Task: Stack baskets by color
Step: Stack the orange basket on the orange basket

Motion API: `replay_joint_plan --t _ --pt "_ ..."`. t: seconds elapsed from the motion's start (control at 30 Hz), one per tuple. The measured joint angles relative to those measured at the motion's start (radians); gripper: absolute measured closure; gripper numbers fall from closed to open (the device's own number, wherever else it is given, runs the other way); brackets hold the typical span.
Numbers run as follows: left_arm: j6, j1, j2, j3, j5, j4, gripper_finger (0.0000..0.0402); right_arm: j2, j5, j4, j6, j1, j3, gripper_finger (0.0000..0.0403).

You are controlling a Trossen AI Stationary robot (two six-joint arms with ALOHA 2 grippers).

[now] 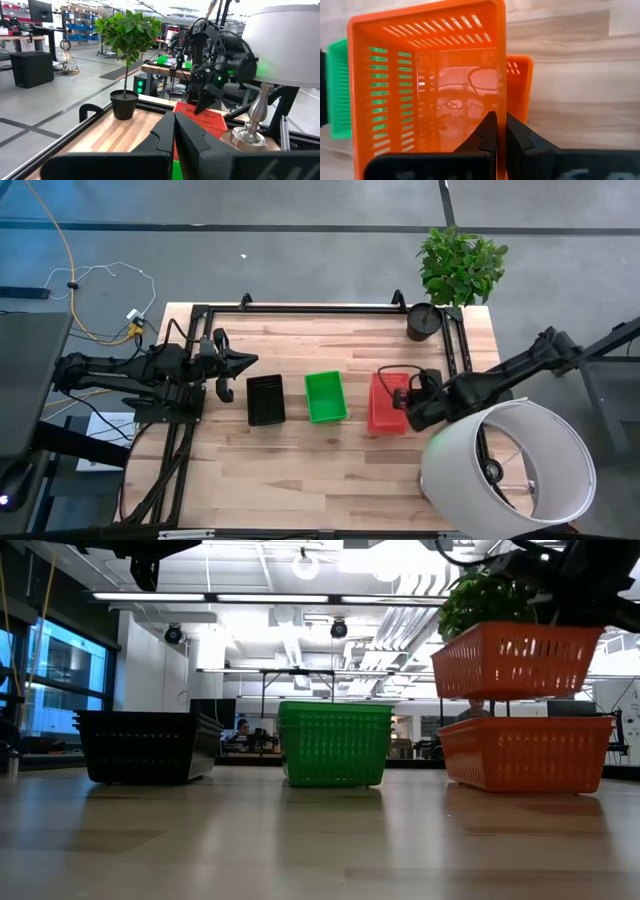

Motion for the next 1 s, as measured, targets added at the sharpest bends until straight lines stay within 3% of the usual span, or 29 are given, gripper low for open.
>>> replay_joint_plan --t 0.33,1.0 --pt "0.0 0.0 0.0 0.0 0.0 -0.001 0.0402 0.104 -0.004 0.017 0.055 0.025 0.0 0.0403" --pt "0.0 0.0 0.0 0.0 0.0 -0.001 0.0402 0.186 -0.025 0.046 0.081 0.019 0.0 0.04"
